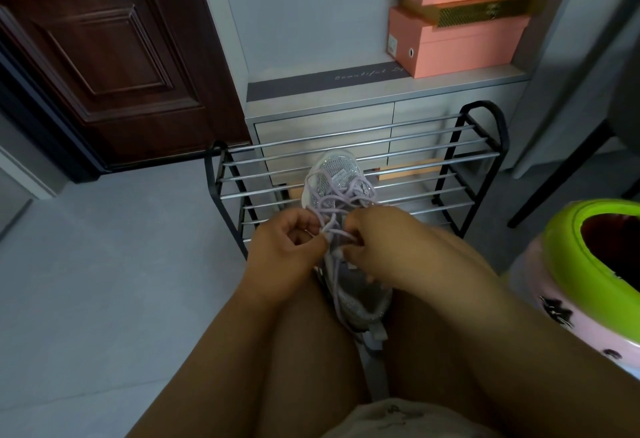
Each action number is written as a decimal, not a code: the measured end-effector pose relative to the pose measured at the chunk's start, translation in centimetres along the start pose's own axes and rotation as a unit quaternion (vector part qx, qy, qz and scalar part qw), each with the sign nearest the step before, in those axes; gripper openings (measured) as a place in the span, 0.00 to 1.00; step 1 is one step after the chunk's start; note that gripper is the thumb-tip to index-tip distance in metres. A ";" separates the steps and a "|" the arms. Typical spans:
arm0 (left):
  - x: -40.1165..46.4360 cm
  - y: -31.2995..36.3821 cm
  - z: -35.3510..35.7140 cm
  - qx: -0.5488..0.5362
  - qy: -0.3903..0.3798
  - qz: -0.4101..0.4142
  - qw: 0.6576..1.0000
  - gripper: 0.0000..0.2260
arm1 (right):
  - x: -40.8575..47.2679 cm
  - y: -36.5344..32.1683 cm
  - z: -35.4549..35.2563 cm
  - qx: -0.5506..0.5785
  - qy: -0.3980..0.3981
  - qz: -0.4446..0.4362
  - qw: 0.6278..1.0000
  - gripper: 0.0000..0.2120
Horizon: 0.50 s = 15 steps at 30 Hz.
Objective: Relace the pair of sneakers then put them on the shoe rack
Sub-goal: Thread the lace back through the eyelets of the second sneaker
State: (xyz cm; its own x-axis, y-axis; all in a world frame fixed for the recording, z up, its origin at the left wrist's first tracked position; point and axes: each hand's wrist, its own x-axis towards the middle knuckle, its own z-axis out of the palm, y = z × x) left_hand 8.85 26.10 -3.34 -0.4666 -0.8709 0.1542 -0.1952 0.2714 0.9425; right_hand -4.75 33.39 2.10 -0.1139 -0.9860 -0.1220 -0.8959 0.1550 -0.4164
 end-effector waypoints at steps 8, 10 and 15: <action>0.2 0.3 -0.3 -0.084 -0.014 -0.034 0.996 0.05 | -1.2 -0.1 -1.7 -0.073 -0.112 -0.047 0.990 0.15; 0.2 0.4 -0.3 -0.101 -0.018 -0.044 0.994 0.06 | -2.1 -0.5 -2.2 -0.081 -0.160 -0.067 0.982 0.17; 0.2 0.8 -0.5 -0.128 -0.024 -0.056 0.990 0.09 | -3.6 -1.9 -3.0 -0.126 -0.211 -0.158 0.956 0.19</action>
State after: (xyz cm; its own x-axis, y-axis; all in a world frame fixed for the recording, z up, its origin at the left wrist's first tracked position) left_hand 9.05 25.90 -2.38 -0.4957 -0.8677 0.0368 -0.0256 0.0569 0.9981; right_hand -3.96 36.46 6.05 0.3164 -0.8596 -0.4013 -0.9377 -0.2195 -0.2693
